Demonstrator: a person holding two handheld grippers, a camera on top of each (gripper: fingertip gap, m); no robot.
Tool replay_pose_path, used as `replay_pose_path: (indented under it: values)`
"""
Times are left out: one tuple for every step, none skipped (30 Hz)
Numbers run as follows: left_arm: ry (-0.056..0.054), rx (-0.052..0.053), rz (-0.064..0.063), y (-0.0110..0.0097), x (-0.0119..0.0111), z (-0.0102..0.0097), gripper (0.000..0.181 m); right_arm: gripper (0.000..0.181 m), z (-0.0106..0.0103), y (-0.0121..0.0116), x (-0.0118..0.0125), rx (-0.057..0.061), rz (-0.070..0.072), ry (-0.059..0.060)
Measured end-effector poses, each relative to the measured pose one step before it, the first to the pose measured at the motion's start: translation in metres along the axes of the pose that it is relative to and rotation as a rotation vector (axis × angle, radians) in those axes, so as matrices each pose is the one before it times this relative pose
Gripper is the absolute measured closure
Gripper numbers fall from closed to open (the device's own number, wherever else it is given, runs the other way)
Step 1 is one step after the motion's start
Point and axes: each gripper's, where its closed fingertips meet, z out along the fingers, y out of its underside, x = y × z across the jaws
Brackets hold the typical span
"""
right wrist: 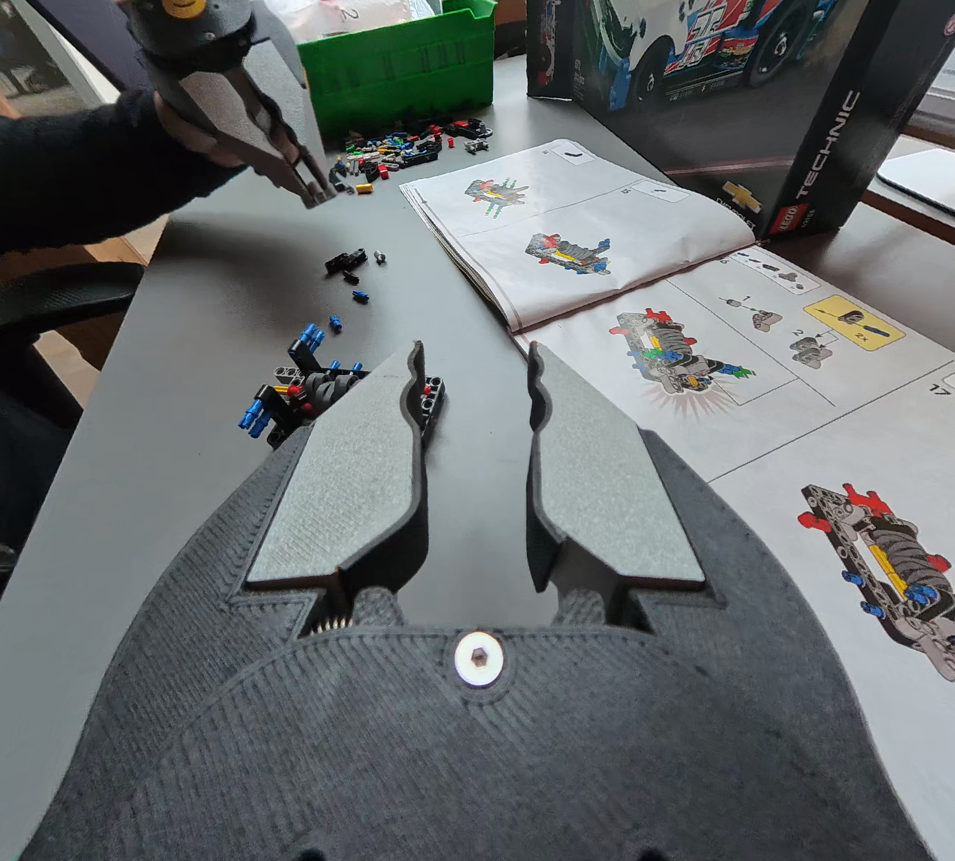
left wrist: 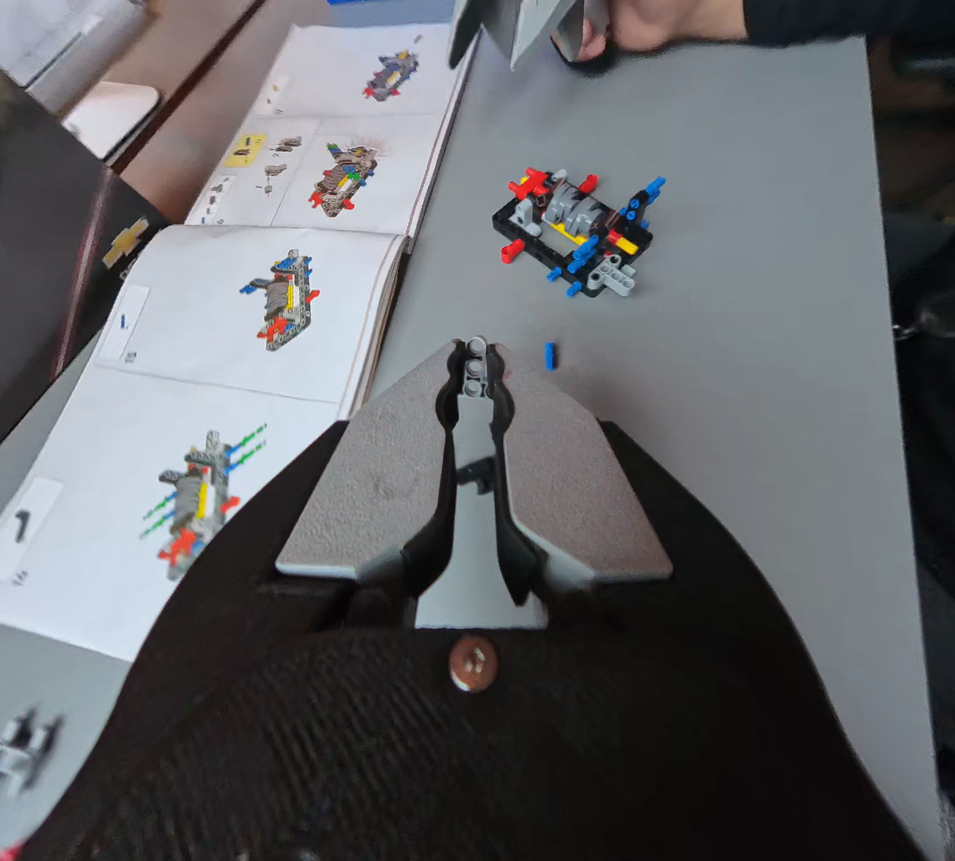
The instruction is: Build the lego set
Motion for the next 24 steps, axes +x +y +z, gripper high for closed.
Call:
replay_pose_path:
  values:
    - [-0.0152,0.0336,-0.0324,0.00482,0.00548,-0.00681,0.177,0.145,0.00058,-0.00178,-0.00339,-0.0060,-0.0132,0.0023]
    - [-0.0122,0.0288,-0.0323,0.00566,0.00528,-0.00623,0.177,0.145,0.00200,-0.00409,-0.00852,-0.0091,-0.0167,-0.0108]
    - [-0.0113,0.0284,-0.0184,0.00560,0.00495,-0.00566,0.177,0.145,0.00441,-0.00692,-0.01241,-0.0089,-0.0182,-0.0156]
    - [-0.0284,0.0171,-0.0104,0.00592,0.00200,-0.00543,0.177,0.146,0.00741,-0.00828,-0.01464,-0.0081,-0.0145,-0.0157]
    - [-0.0308,0.0092,-0.0095,0.00559,0.00095,-0.00474,0.177,0.147,0.01089,-0.00828,-0.01734,-0.0089,-0.0075,-0.0269]
    - [-0.0153,0.0036,-0.0080,0.00510,0.00207,-0.00343,0.177,0.148,0.01423,-0.00681,-0.01959,-0.0160,0.0060,-0.0403]
    - [-0.0081,0.0025,-0.0092,0.00429,0.00237,-0.00253,0.176,0.148,0.01715,-0.00510,-0.02025,-0.0229,0.0201,-0.0481]
    - [-0.0010,0.0061,-0.0126,0.00231,0.00300,-0.00186,0.176,0.148,0.01932,-0.00368,-0.01991,-0.0210,0.0244,-0.0517]
    - [0.0097,0.0208,-0.0168,-0.00231,0.00427,-0.00223,0.176,0.148,0.02014,-0.00208,-0.01729,-0.0161,0.0225,-0.0461]
    - [0.0229,0.0495,-0.0207,-0.00734,0.00607,-0.00237,0.176,0.148,0.01985,0.00071,-0.01194,-0.0204,0.0164,-0.0265]
    - [0.0257,0.0599,-0.0283,-0.00898,0.00596,-0.00193,0.176,0.148,0.01783,0.00317,-0.00556,-0.0261,0.0059,-0.0015]
    - [0.0190,0.0461,-0.0324,-0.00624,0.00378,-0.00092,0.176,0.147,0.01463,0.00337,-0.00189,-0.0207,-0.0049,0.0070]
    - [0.0114,0.0173,-0.0214,-0.00182,0.00177,-0.00035,0.176,0.145,0.01106,0.00195,-0.00015,-0.0080,-0.0061,0.0071]
    - [0.0093,0.0084,-0.0130,-0.00100,0.00154,-0.00088,0.176,0.140,0.00763,-0.00013,0.00042,0.0063,-0.0032,0.0028]
    - [0.0093,0.0176,-0.0122,-0.00210,0.00179,-0.00151,0.176,0.135,0.00493,-0.00153,0.00100,0.0157,-0.0006,-0.0008]
    - [0.0163,0.0165,-0.0130,-0.00191,0.00284,-0.00159,0.176,0.131,0.00283,-0.00282,0.00126,0.0213,0.0046,-0.0018]
    - [0.0144,0.0147,-0.0118,-0.00156,0.00263,-0.00135,0.176,0.129,0.00166,-0.00404,-0.00094,0.0265,0.0057,-0.0174]
    - [0.0083,0.0129,-0.0105,-0.00147,0.00207,-0.00096,0.176,0.130,0.00141,-0.00390,-0.00368,0.0221,-0.0018,-0.0343]
    - [0.0109,0.0103,-0.0060,-0.00108,0.00257,-0.00040,0.176,0.134,0.00165,-0.00167,-0.00197,0.0077,-0.0085,-0.0209]
    - [0.0140,0.0029,-0.0009,-0.00022,0.00328,0.00021,0.175,0.139,0.00170,-0.00030,0.00011,-0.0012,-0.0172,-0.0044]
    - [0.0059,-0.0047,0.0017,0.00081,0.00232,0.00038,0.175,0.149,0.00117,0.00023,-0.00033,-0.0014,-0.0247,-0.0045]
    - [-0.0041,-0.0056,0.0035,0.00084,0.00071,0.00011,0.176,0.158,0.00061,0.00116,-0.00117,-0.0059,-0.0242,-0.0092]
    - [-0.0050,-0.0058,0.0028,0.00094,-0.00006,-0.00048,0.176,0.160,0.00062,0.00193,-0.00094,-0.0117,-0.0133,-0.0085]
    - [0.0004,-0.0097,-0.0071,0.00156,0.00003,-0.00054,0.176,0.160,0.00047,0.00179,-0.00023,-0.0134,-0.0028,-0.0034]
